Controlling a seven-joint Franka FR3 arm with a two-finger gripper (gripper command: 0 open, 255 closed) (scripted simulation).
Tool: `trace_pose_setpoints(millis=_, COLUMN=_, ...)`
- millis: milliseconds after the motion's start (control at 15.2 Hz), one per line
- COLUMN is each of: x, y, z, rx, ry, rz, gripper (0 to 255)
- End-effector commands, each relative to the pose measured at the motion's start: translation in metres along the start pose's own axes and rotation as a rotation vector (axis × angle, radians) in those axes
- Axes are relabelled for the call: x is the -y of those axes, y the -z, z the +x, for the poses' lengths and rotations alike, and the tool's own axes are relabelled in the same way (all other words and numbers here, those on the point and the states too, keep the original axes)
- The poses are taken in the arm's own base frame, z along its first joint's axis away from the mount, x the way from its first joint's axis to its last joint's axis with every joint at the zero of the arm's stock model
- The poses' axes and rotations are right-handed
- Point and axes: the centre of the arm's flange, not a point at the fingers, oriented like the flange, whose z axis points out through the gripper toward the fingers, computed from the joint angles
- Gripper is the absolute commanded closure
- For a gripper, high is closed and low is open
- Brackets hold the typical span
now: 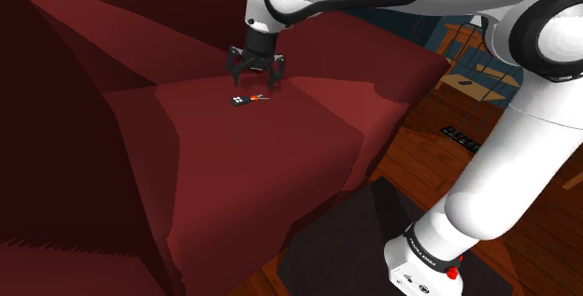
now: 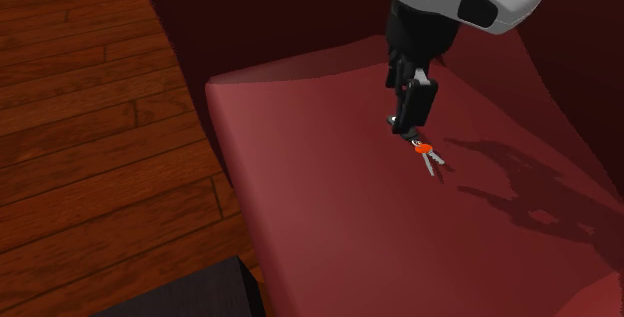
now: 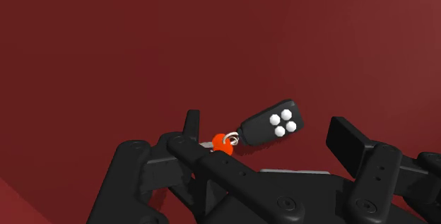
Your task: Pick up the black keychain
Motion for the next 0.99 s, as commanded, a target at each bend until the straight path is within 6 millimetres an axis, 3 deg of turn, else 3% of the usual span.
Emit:
trace_pose_setpoints(millis=0, x=0.016, y=-0.012, z=0.015, rx=-0.001, ry=-0.043, rz=-0.004, gripper=0)
trace_pose_setpoints(millis=132, x=0.027, y=-0.018, z=0.025, rx=-0.001, ry=-0.067, rz=-0.006, gripper=0)
trace_pose_setpoints(millis=594, x=0.026, y=-0.058, z=0.024, rx=-0.001, ry=-0.067, rz=-0.006, gripper=0)
trace_pose_setpoints(millis=726, x=0.026, y=-0.058, z=0.024, rx=-0.001, ry=-0.067, rz=-0.006, gripper=0)
trace_pose_setpoints(millis=792, x=0.026, y=-0.058, z=0.024, rx=-0.001, ry=-0.067, rz=-0.006, gripper=255)
trace_pose_setpoints(millis=924, x=0.026, y=-0.059, z=0.024, rx=-0.001, ry=-0.067, rz=-0.006, gripper=255)
